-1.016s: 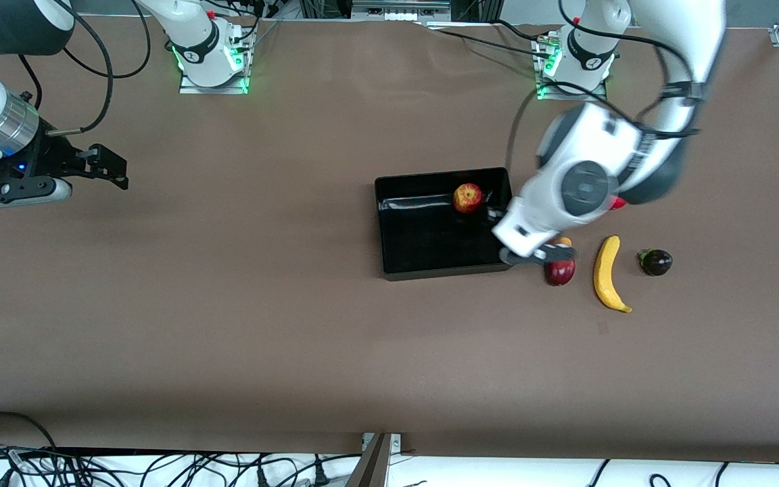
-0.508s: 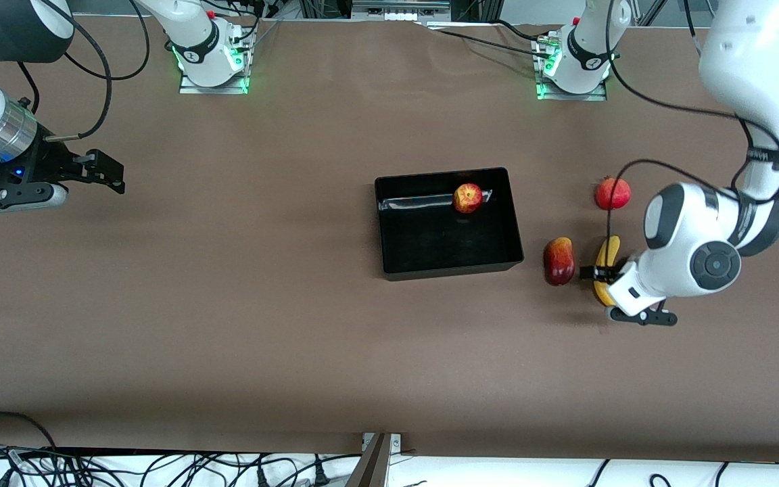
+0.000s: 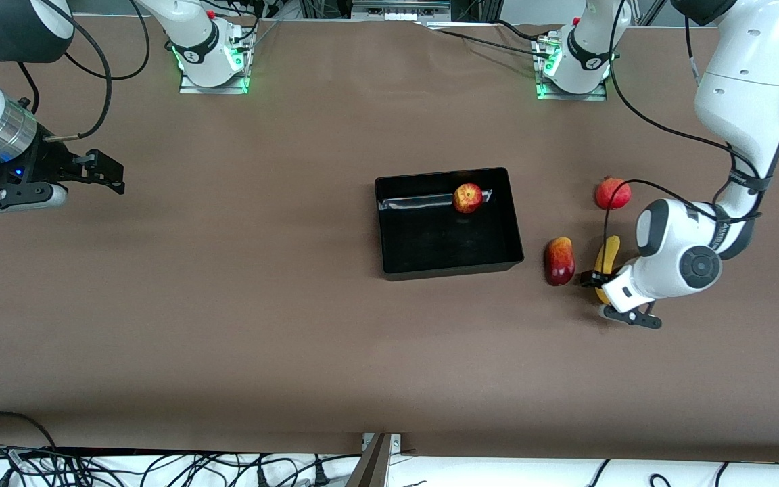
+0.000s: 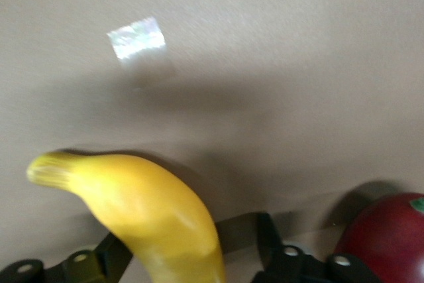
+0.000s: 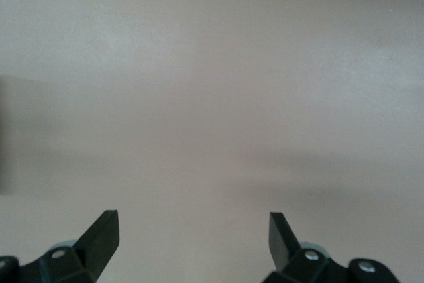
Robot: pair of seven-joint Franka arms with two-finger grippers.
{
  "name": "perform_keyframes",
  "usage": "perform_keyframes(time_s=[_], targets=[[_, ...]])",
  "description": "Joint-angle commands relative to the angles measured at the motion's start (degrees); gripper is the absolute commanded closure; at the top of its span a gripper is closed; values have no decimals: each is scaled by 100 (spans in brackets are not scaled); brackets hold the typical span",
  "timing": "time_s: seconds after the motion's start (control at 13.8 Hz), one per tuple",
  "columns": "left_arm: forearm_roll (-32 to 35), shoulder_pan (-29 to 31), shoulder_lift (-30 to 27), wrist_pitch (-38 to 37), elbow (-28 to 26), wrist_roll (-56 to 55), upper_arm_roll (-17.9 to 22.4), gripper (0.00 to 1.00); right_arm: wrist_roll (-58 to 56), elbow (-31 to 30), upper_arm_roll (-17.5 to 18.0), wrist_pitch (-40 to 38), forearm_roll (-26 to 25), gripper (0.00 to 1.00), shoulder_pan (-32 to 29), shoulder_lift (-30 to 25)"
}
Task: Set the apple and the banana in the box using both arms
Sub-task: 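Move the left gripper to the yellow banana and grasp it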
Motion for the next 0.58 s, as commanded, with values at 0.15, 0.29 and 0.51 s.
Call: perform_keyframes(time_s=[0.15,0.29,0.51], targets=[[128,59,-481,-486,-60,93,-63,100,-10,133,39,-26,-1,0,-40,56],[120,25,-657,-1038,299,67,-134,100,-10,133,39,-26,-9,0,-40,65],[23,-212,-676,-2443,1405,-82,-387,100,-10,133,39,-26,-1,0,-40,65]])
